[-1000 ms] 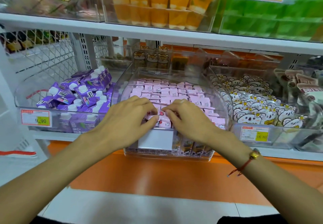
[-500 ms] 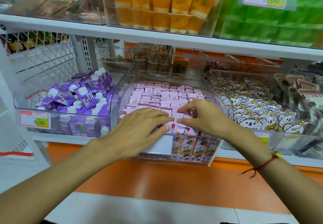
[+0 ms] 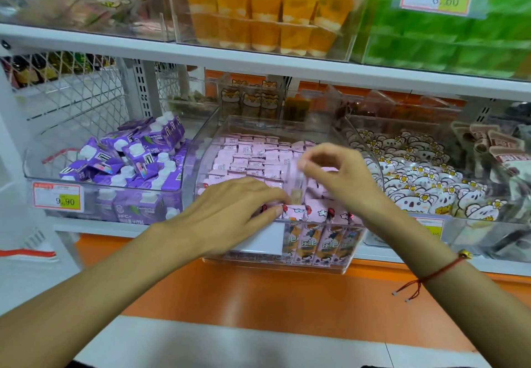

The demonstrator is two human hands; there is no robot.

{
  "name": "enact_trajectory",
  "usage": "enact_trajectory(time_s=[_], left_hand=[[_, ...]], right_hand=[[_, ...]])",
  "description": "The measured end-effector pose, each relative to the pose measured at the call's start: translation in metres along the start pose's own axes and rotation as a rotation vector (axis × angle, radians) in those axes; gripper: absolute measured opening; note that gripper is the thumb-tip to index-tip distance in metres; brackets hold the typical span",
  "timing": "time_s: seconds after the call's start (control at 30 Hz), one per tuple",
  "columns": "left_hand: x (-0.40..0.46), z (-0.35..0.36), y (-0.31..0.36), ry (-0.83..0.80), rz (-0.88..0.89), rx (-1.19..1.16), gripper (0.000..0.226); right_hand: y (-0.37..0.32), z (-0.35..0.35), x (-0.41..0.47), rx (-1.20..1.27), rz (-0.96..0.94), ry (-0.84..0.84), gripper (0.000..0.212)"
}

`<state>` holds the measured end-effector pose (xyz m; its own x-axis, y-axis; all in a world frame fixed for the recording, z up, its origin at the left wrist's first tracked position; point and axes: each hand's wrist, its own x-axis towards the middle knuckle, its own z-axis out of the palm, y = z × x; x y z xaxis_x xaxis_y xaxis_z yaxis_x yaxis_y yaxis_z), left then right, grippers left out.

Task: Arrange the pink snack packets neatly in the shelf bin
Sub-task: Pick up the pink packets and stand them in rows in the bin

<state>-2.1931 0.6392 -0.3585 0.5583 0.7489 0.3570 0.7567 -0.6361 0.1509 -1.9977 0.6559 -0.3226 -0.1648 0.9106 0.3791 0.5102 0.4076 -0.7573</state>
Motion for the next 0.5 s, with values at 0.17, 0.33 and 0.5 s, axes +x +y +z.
enact_trajectory(time_s=[0.17, 0.33, 0.5], left_hand=[[-0.001, -0.001, 0.003, 0.042, -0.052, -0.073, 0.028], [0.003, -0.004, 0.01, 0.343, -0.262, -0.364, 0.027], [0.005, -0.008, 0.018, 0.353, -0.199, -0.631, 0.05]], right_hand=[[-0.011, -0.017, 0.003, 0.488, 0.15, 0.398, 0.016], [-0.012, -0.017, -0.006, 0.702, 0.305, 0.42, 0.009], [-0.013, -0.002, -0.012, 0.836, 0.413, 0.276, 0.009]])
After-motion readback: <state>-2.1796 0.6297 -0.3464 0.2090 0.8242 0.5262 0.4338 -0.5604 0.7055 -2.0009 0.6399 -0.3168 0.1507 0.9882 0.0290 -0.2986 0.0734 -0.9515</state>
